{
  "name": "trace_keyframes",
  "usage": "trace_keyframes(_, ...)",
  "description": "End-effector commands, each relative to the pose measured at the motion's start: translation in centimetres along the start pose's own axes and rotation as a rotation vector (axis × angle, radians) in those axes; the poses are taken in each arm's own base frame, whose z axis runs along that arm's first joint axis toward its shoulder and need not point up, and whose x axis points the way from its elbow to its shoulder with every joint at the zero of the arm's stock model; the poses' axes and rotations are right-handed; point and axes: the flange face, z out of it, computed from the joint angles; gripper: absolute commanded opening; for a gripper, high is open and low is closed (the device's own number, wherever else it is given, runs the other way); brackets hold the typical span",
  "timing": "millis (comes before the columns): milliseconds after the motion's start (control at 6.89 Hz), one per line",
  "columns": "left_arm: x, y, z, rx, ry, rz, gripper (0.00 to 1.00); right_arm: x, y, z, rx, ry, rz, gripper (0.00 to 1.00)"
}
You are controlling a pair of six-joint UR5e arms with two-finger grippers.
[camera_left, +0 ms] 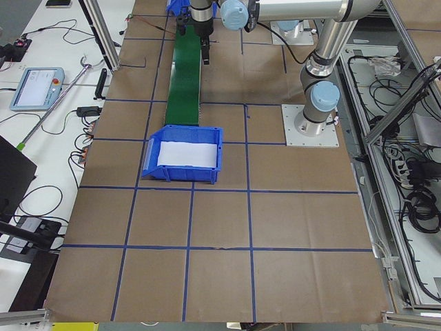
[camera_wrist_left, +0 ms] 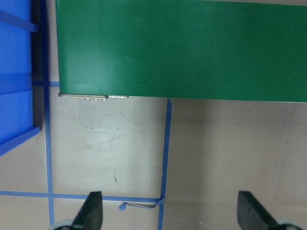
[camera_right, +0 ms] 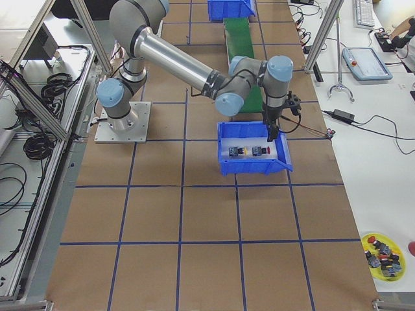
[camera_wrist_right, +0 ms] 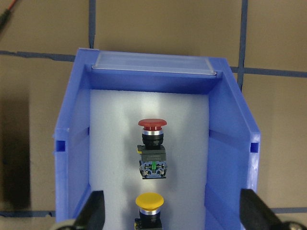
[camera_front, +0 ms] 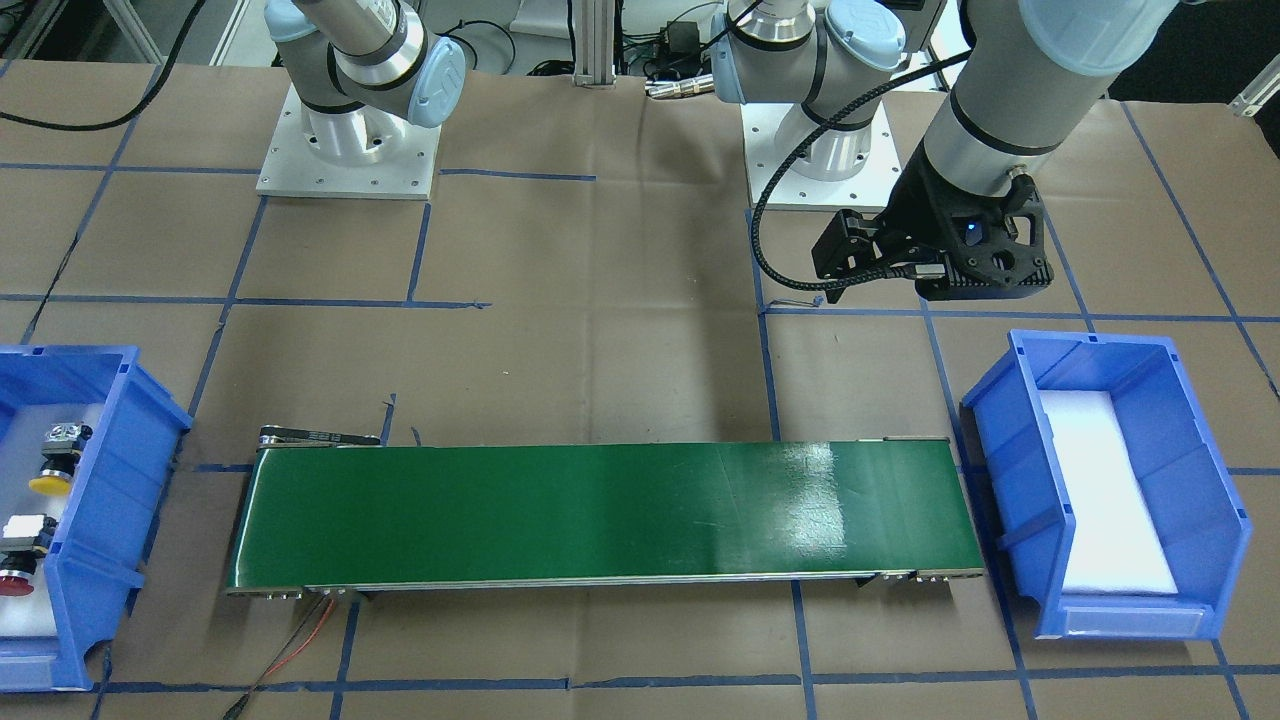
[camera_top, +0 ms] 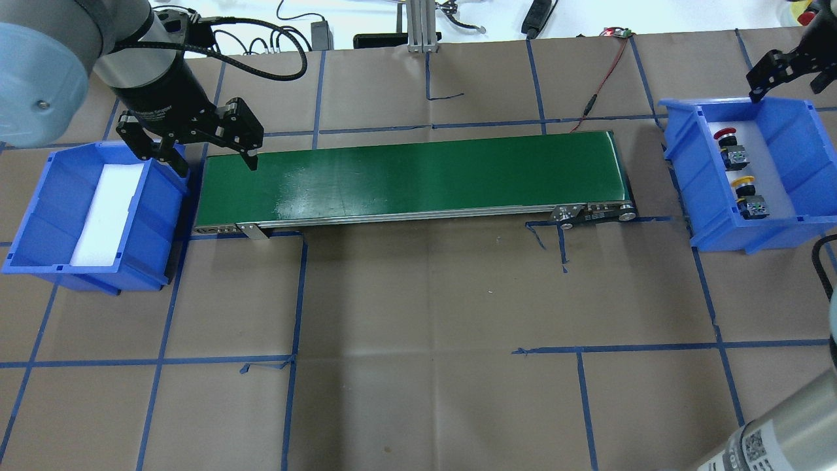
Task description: Transport two buttons from left to right
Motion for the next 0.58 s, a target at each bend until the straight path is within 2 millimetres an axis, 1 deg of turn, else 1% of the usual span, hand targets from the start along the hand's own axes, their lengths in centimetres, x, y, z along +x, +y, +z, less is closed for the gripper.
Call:
trace_keyframes(0, 0.0, 0.0, 0.1, -0.001, 0.0, 0.0, 1.0, -4.7, 1.3, -10.1, 0.127, 0.055, -0.032, 1.0)
trace_keyframes(145, 0.0, 0.0, 0.1, -0.001, 0.0, 0.0, 1.0, -9.6, 2.1, -12.8, 0.102, 0.017, 0.036, 1.0)
trace_keyframes(290, 0.0, 0.0, 0.0, 0.0, 0.0, 0.0, 1.0, -15.2, 2.0, -13.5, 0.086, -0.02, 0.09, 1.0)
trace_keyframes(435, 0.0, 0.0, 0.1, -0.001, 0.0, 0.0, 1.0, -21.2, 2.3, -14.5, 0.079, -0.04, 0.122, 1.0)
